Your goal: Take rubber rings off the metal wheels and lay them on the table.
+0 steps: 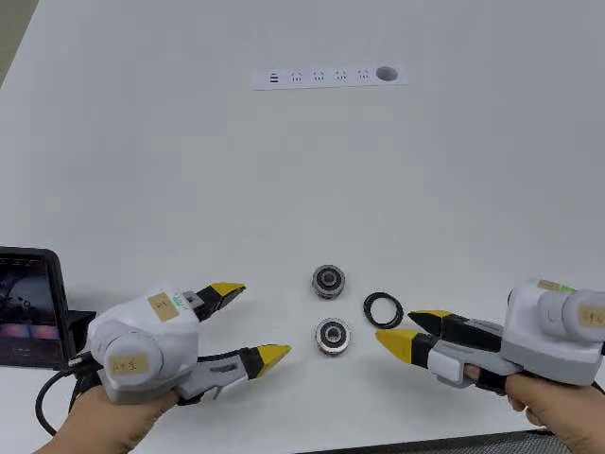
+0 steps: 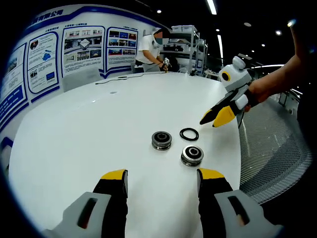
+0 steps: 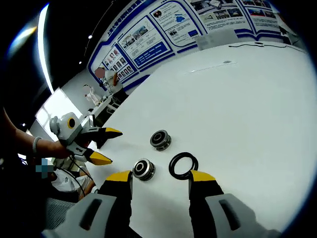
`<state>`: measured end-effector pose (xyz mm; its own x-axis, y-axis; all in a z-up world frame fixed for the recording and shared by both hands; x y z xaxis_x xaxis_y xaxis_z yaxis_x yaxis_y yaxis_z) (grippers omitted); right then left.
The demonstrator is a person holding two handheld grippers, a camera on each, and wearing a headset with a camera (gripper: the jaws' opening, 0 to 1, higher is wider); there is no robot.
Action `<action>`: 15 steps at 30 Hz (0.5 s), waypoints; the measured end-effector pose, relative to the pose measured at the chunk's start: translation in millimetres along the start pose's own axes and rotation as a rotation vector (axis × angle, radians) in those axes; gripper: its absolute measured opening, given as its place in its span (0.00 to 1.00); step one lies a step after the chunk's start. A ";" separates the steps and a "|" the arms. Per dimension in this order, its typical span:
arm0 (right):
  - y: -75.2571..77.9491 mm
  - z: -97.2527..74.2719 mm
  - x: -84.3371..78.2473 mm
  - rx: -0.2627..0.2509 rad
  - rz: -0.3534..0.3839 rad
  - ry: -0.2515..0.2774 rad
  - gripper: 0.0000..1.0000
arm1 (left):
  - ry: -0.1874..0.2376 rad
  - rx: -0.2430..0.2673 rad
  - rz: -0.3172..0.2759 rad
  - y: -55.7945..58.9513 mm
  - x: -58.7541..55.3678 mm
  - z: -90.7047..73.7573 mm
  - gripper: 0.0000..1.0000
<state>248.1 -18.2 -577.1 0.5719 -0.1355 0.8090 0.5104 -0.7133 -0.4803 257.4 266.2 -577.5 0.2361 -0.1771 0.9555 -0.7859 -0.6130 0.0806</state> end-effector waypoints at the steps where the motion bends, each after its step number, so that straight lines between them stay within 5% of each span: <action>1: -0.8 -0.4 -0.1 0.003 -0.024 -0.004 0.48 | 0.000 0.000 0.001 0.5 -0.4 -1.5 0.58; 15: -12.9 -10.4 -6.8 0.035 -0.296 -0.094 0.71 | 0.022 -0.002 -0.020 16.8 -3.0 -23.5 0.65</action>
<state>230.9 -15.2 -572.9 0.4513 0.1401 0.8813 0.6848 -0.6876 -0.2414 230.0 274.6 -572.3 0.2391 -0.1476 0.9597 -0.7823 -0.6147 0.1003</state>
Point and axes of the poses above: the centre of the closed fingertips' face, and the gripper's own axes: z roughly forward along the fingers, y roughly to its right, x roughly out of its top, the point moved 10 cm from there along -z, roughly backward along the fingers, and after that the axes turned 15 degrees about y, right-handed, at the moved point
